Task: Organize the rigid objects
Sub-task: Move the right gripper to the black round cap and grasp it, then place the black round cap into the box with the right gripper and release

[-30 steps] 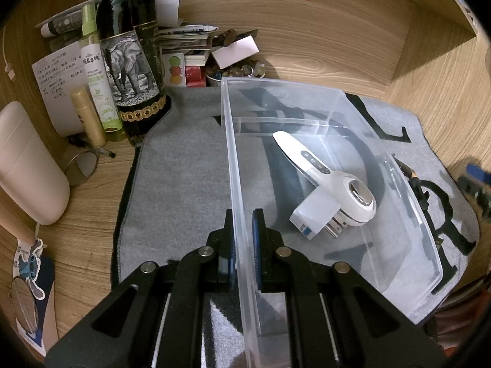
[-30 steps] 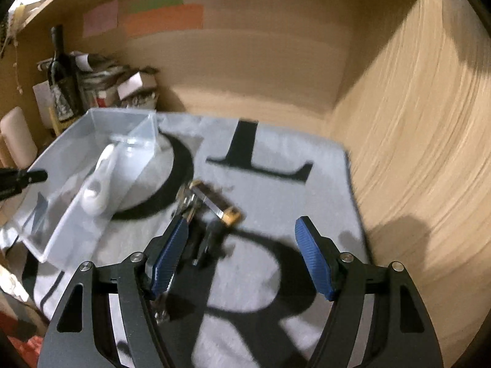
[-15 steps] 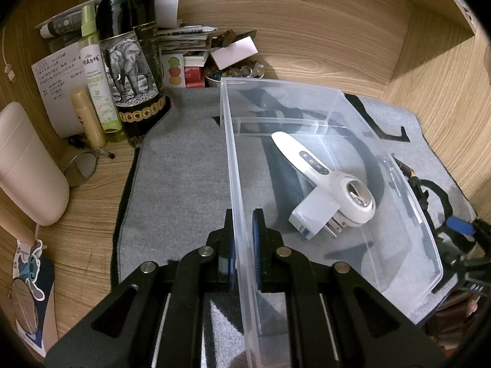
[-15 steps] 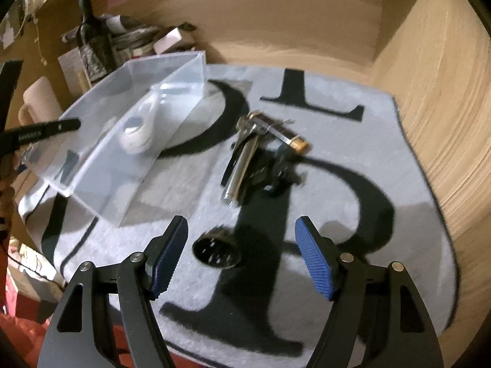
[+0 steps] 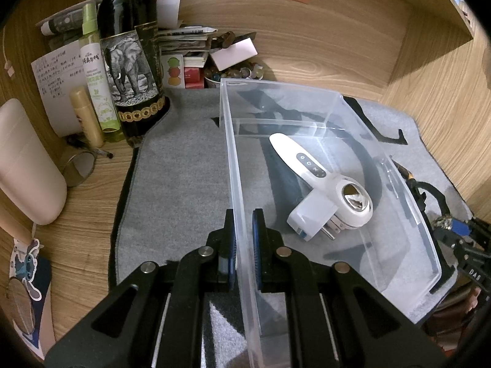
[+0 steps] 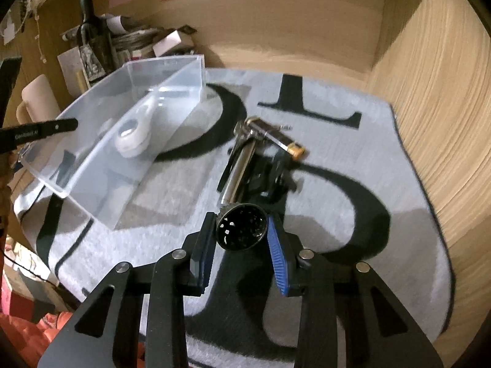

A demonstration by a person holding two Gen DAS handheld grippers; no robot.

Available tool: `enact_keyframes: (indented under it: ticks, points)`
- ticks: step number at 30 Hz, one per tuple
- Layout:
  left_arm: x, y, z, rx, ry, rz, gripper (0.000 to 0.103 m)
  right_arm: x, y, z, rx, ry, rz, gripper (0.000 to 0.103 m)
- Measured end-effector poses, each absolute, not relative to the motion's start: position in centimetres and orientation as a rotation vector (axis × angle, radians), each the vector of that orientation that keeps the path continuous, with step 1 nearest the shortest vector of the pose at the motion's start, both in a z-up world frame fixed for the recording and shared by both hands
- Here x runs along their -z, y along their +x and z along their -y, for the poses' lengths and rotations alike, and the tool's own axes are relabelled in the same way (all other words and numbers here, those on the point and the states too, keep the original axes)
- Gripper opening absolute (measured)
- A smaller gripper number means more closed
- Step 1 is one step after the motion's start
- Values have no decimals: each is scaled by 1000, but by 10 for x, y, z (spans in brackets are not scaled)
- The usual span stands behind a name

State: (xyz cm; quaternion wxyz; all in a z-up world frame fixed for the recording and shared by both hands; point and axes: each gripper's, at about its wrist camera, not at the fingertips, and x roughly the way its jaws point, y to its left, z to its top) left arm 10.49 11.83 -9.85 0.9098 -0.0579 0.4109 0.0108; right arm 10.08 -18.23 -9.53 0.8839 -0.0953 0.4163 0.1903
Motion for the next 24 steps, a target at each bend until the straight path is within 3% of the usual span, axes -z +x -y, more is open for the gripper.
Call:
enact_keyframes:
  ticks: [24]
  points:
    - [99,105,-118,-20,-121,-846,9,21,132,134,-465,-253,-603,30]
